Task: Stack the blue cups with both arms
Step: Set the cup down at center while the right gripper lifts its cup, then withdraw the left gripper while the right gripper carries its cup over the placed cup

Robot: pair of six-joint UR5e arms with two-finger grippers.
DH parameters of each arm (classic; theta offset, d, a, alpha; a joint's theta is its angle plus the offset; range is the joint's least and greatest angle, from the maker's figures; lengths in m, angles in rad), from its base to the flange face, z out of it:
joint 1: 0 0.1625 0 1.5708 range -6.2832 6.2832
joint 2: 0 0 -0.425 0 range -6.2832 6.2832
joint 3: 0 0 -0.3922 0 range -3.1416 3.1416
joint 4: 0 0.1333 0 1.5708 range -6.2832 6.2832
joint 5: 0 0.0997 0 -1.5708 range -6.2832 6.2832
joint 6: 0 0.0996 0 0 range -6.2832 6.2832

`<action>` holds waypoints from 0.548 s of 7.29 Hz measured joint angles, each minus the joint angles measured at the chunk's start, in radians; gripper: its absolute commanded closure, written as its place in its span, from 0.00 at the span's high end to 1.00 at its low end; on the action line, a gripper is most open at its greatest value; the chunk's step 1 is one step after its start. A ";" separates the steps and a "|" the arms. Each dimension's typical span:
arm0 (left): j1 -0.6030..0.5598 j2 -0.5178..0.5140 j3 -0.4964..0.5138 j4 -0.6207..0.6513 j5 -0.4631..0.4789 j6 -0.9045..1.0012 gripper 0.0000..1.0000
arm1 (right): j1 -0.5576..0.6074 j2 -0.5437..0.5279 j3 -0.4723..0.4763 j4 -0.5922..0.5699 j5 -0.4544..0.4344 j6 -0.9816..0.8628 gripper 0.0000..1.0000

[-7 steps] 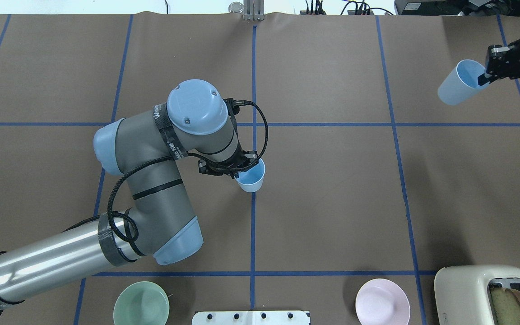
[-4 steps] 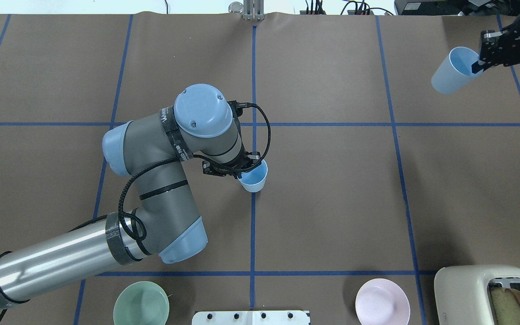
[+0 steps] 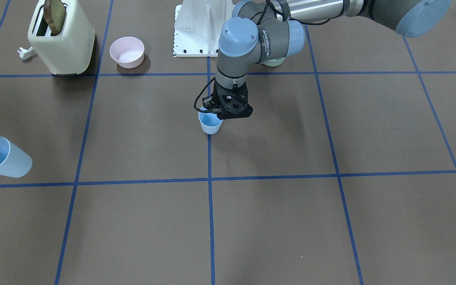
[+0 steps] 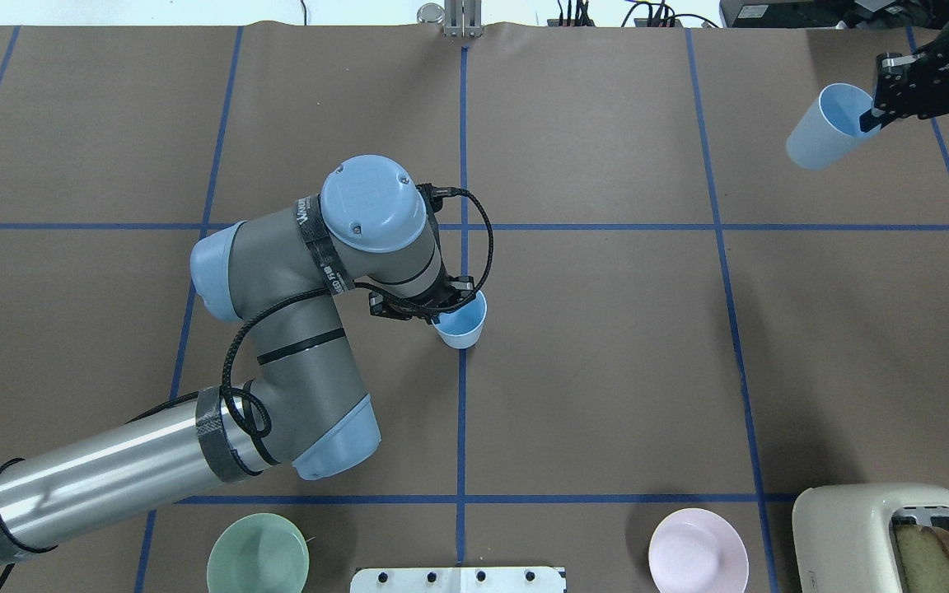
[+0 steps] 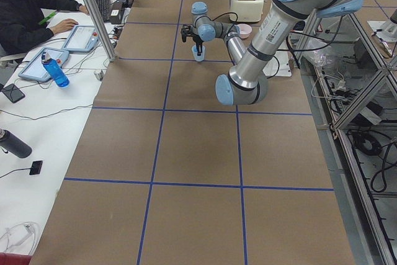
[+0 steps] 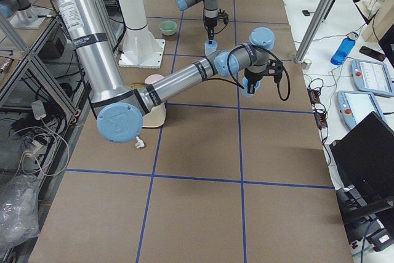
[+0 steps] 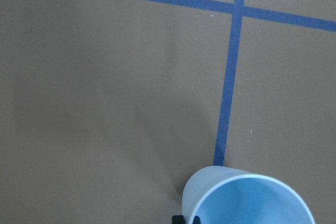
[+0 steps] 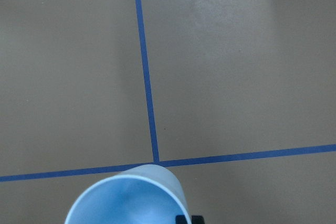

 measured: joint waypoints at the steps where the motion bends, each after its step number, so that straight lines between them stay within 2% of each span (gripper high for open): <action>1: 0.001 0.001 0.001 -0.010 0.001 0.000 0.97 | -0.001 0.000 -0.001 0.000 0.000 0.000 0.00; 4: -0.001 0.009 -0.037 -0.020 -0.003 0.017 0.98 | -0.008 0.011 0.000 -0.003 -0.002 0.004 0.00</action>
